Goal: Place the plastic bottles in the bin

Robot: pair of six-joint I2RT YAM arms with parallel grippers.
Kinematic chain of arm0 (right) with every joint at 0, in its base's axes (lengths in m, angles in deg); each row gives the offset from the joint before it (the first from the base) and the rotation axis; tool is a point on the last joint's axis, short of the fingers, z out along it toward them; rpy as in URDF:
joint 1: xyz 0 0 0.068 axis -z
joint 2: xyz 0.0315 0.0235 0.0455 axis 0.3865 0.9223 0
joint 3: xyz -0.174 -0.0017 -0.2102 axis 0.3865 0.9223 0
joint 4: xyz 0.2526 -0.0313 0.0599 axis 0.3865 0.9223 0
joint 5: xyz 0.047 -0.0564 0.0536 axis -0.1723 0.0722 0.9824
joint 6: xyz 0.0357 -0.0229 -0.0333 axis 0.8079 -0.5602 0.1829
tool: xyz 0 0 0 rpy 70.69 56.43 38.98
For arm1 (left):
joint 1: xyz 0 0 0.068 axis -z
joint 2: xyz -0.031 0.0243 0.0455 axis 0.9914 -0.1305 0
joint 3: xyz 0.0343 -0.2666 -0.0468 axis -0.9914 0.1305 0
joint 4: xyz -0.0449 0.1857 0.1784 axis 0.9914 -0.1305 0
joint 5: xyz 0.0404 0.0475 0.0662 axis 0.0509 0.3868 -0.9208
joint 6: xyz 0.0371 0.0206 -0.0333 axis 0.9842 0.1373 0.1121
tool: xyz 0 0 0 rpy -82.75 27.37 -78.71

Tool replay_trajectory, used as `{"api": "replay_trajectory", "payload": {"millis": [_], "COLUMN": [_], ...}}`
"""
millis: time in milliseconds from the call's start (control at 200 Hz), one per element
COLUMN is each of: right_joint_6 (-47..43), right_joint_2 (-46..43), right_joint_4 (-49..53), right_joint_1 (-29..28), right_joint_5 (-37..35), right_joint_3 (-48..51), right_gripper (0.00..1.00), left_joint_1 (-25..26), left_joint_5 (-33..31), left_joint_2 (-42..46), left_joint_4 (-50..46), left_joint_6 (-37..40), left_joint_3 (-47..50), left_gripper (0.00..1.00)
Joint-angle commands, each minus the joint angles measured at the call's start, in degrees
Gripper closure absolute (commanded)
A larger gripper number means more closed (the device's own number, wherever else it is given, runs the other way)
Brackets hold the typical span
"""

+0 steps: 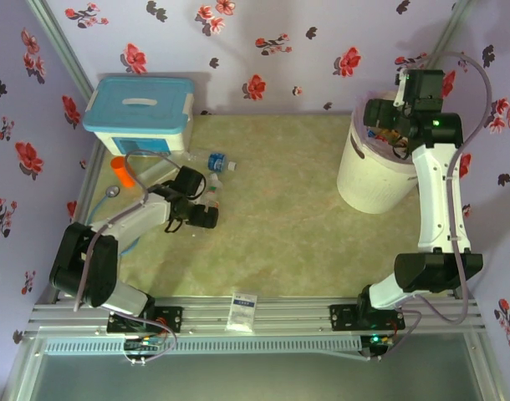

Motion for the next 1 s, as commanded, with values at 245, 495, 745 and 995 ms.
{"api": "replay_trajectory", "payload": {"millis": [245,495,745,995], "right_joint_6": [2.4,3.72,6.56,11.6], "right_joint_2": [-5.43,-7.88,-10.02,-14.48], "right_joint_4": [-0.72,-0.76,-2.01,-6.23], "right_joint_1": [-1.31,-2.05,-2.55,-9.78], "right_joint_5": [3.75,7.02,12.94,18.82], "right_joint_3": [2.58,3.27,4.75,10.59], "right_gripper": [0.08,0.08,0.08,0.08], "left_joint_1": [2.09,2.92,3.45,4.44], "left_joint_5": [-0.5,-0.53,-0.54,1.64], "left_joint_2": [-5.27,-4.07,-1.68,5.33], "left_joint_4": [2.57,1.66,-0.01,2.04], "left_joint_6": [-3.03,-3.29,-3.47,-3.09], "left_joint_3": [-1.8,-2.0,-2.42,-1.3], "left_gripper": [0.06,0.25,0.37,0.44]}}
